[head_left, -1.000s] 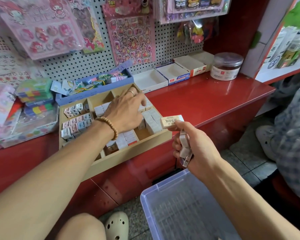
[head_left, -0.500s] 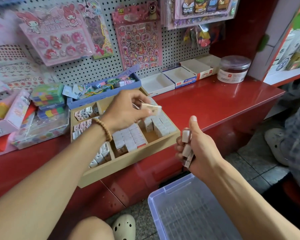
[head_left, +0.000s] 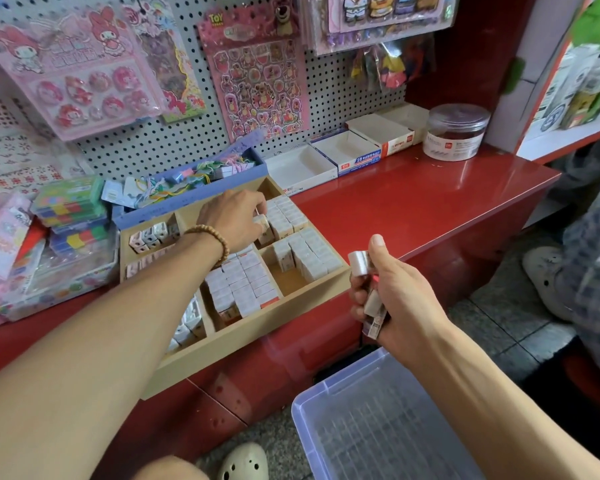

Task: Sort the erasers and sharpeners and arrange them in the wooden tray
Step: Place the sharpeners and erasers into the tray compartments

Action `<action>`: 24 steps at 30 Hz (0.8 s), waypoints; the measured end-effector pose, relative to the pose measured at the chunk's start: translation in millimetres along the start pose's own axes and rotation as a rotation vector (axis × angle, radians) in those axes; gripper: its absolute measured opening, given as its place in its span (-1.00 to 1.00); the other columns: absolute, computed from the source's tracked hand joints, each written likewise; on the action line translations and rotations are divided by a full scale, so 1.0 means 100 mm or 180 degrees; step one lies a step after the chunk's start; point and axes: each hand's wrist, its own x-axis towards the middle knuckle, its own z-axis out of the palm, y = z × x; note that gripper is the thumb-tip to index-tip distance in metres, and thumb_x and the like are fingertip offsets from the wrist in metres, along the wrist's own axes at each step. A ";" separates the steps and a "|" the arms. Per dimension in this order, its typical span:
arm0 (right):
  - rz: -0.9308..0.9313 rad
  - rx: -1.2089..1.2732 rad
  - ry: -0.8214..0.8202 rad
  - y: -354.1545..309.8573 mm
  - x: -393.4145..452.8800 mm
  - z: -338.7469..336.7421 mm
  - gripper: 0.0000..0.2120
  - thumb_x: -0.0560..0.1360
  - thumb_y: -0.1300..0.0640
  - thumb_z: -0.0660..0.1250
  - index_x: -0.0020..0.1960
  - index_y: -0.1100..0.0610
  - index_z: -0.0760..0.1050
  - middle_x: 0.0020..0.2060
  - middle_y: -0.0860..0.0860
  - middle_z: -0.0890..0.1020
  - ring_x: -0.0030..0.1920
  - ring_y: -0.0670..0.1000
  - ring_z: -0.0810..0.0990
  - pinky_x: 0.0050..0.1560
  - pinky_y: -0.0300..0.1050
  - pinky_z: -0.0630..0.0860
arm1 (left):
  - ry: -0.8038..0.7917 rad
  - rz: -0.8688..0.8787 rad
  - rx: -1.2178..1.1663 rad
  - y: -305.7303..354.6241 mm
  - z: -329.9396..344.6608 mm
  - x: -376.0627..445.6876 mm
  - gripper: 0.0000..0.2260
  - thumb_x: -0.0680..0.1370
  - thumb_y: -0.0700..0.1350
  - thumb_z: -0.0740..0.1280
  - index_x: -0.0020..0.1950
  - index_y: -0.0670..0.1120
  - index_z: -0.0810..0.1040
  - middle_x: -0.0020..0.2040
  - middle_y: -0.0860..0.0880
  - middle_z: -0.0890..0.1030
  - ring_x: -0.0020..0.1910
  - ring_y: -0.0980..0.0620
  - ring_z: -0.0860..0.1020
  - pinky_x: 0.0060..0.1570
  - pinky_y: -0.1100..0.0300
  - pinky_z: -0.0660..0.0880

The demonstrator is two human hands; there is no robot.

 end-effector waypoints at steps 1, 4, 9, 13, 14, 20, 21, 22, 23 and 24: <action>-0.0007 -0.0023 -0.0049 0.00 0.00 -0.01 -0.64 0.61 -0.10 0.27 0.04 0.22 0.51 -0.39 0.04 0.49 -0.47 -0.07 0.39 -0.49 -0.21 0.33 | -0.0005 0.0035 0.0075 0.00 0.02 0.01 -0.87 0.50 -0.09 0.42 0.02 0.03 0.55 0.02 0.00 0.60 0.06 -0.07 0.55 -0.02 0.04 0.52; 0.0022 -0.0076 -0.0137 0.02 0.02 -0.05 -0.71 0.63 0.00 0.29 0.13 0.24 0.53 -0.33 0.05 0.58 -0.45 -0.08 0.39 -0.48 -0.22 0.32 | 0.0042 0.0171 0.0338 0.01 0.09 0.02 -0.84 0.49 -0.08 0.42 0.03 0.02 0.51 0.00 0.01 0.56 0.12 -0.07 0.50 -0.01 0.07 0.38; 0.0091 -0.0079 -0.0193 0.05 0.03 -0.06 -0.76 0.65 0.09 0.25 0.14 0.24 0.57 -0.22 0.13 0.68 -0.47 -0.08 0.39 -0.49 -0.23 0.32 | 0.0044 0.0154 0.0500 0.02 0.10 0.05 -0.77 0.47 -0.02 0.45 0.08 0.01 0.52 0.04 -0.03 0.53 0.17 -0.10 0.46 0.14 0.01 0.35; 0.0088 -0.0106 -0.0187 0.05 0.02 -0.05 -0.77 0.64 0.11 0.26 0.15 0.24 0.57 -0.18 0.15 0.70 -0.48 -0.09 0.39 -0.48 -0.23 0.31 | 0.0061 0.0063 0.0115 0.06 -0.05 0.00 -0.71 0.46 -0.01 0.46 0.15 -0.02 0.55 0.07 -0.05 0.53 0.17 -0.09 0.45 0.11 0.02 0.41; 0.0074 -0.0110 -0.0201 0.06 0.02 -0.05 -0.77 0.64 0.11 0.27 0.14 0.24 0.58 -0.19 0.15 0.70 -0.47 -0.08 0.39 -0.48 -0.23 0.31 | 0.0339 0.0100 -0.0119 0.10 -0.08 -0.06 -0.78 0.49 -0.04 0.43 0.10 -0.03 0.57 0.02 -0.02 0.54 0.12 -0.06 0.48 0.07 0.05 0.45; 0.0004 -0.0178 -0.0373 0.09 -0.05 0.05 -0.88 0.60 0.09 0.33 0.01 0.14 0.59 -0.25 0.09 0.70 -0.45 -0.08 0.36 -0.49 -0.26 0.30 | -0.0012 0.0520 -0.1937 0.53 -0.21 -0.63 -0.85 0.55 -0.01 0.39 -0.17 -0.03 0.65 -0.33 0.13 0.61 -0.31 0.19 0.56 -0.22 0.22 0.51; -0.0008 -0.0198 -0.0425 0.09 -0.07 0.08 -0.89 0.60 0.08 0.34 -0.02 0.11 0.59 -0.23 0.09 0.70 -0.44 -0.09 0.36 -0.48 -0.26 0.29 | -0.0221 0.0533 -0.2210 0.57 -0.23 -0.71 -0.88 0.53 -0.03 0.43 -0.17 -0.03 0.67 -0.33 0.11 0.62 -0.32 0.17 0.56 -0.22 0.20 0.53; -0.0024 -0.0212 -0.0477 0.11 -0.08 0.10 -0.88 0.59 0.07 0.34 -0.02 0.11 0.59 -0.22 0.10 0.70 -0.44 -0.09 0.35 -0.46 -0.25 0.28 | -0.0378 0.0538 -0.2414 0.58 -0.25 -0.77 -0.93 0.51 -0.07 0.46 -0.17 -0.02 0.68 -0.32 0.11 0.63 -0.32 0.16 0.56 -0.21 0.20 0.53; -0.0042 -0.0222 -0.0522 0.12 -0.11 0.11 -0.87 0.59 0.06 0.34 -0.02 0.11 0.60 -0.23 0.09 0.69 -0.44 -0.09 0.35 -0.45 -0.25 0.28 | -0.0490 0.0542 -0.2532 0.58 -0.27 -0.82 -0.96 0.48 -0.12 0.49 -0.17 0.00 0.68 -0.33 0.12 0.61 -0.33 0.16 0.55 -0.23 0.22 0.52; -0.0067 -0.0237 -0.0564 0.12 -0.13 0.13 -0.86 0.59 0.06 0.35 -0.02 0.12 0.61 -0.27 0.07 0.67 -0.43 -0.09 0.35 -0.44 -0.24 0.28 | -0.0560 0.0521 -0.2593 0.58 -0.29 -0.87 -0.93 0.47 -0.16 0.50 -0.15 0.00 0.67 -0.34 0.11 0.60 -0.33 0.15 0.55 -0.27 0.25 0.51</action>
